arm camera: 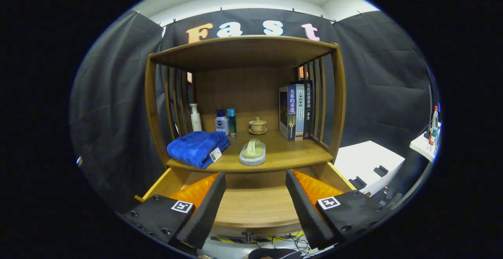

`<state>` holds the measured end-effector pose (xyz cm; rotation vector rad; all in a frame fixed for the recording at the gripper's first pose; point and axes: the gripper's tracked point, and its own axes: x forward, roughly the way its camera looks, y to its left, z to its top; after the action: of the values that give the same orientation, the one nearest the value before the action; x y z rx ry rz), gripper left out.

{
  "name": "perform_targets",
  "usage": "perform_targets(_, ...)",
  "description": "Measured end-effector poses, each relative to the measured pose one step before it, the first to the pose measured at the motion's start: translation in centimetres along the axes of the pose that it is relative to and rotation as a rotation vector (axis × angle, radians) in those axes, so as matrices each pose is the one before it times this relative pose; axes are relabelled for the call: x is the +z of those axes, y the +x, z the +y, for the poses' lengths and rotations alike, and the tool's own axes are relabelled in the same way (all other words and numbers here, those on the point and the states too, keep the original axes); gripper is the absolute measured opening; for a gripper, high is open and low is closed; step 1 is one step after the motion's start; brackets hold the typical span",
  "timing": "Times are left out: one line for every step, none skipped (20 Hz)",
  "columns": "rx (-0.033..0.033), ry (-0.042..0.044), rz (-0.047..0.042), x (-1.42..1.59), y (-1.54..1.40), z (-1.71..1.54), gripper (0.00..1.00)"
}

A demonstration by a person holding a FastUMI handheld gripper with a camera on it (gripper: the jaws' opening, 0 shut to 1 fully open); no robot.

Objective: Pull open the drawer, take out the items inside it, and place them on the countertop above the cabinet.

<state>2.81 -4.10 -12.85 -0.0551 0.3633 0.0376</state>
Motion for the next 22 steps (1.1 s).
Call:
perform_targets(-0.00158, -0.00363, -0.01114, -0.664, -0.561, -0.021, 0.99)
perform_targets(-0.00722, -0.0037, -0.00441, -0.78, -0.49, -0.159, 0.99)
perform_targets(-0.0042, -0.00107, -0.00329, -0.787, -0.394, -0.099, 0.99)
perform_targets(-0.00291, 0.00556, -0.00788, -0.712, -0.32, -0.087, 0.99)
perform_targets(-0.00564, 0.00616, -0.00133, -0.878, -0.307, -0.197, 0.99)
perform_targets(-0.00513, 0.00438, 0.01275, -1.163, -0.276, -0.214, 0.99)
perform_targets(-0.0044, 0.00284, 0.01689, -1.503, -0.255, -0.131, 0.99)
perform_targets(-0.00319, 0.0046, 0.01858, -1.01, -0.159, -0.178, 0.99)
perform_targets(0.00083, 0.0045, 0.0159, -0.89, -0.104, -0.163, 0.99)
perform_targets(-0.00061, 0.00376, 0.0124, -0.818, -0.094, -0.093, 0.99)
perform_targets(-0.00029, 0.00208, 0.01565, -0.809, 0.331, -0.15, 0.99)
perform_targets(-0.00033, 0.00197, 0.01142, -0.736, 0.178, 0.014, 0.99)
perform_targets(0.00525, 0.00246, 0.00673, -0.402, 0.161, 0.088, 0.99)
perform_targets(0.00334, 0.00098, 0.00248, -0.369, 0.213, 0.209, 0.99)
perform_targets(0.00108, -0.00027, 0.00714, -0.428, 0.322, 0.084, 0.99)
perform_targets(0.00109, -0.0008, 0.00656, -0.45, 0.364, 0.119, 0.99)
perform_targets(-0.00129, 0.00041, 0.00793, -0.302, 0.326, 0.107, 0.99)
perform_targets(0.00112, 0.00013, 0.00072, -0.173, 0.398, 0.173, 0.99)
perform_targets(-0.00018, -0.00049, -0.00051, -0.094, 0.201, 0.226, 0.99)
perform_targets(0.01506, -0.0025, -0.0016, -0.029, -0.038, 0.396, 0.99)
perform_targets(0.0019, -0.00929, -0.01824, 0.049, 0.03, 0.185, 0.99)
perform_targets(0.00058, -0.01357, 0.00105, 0.118, -0.017, -0.145, 0.99)
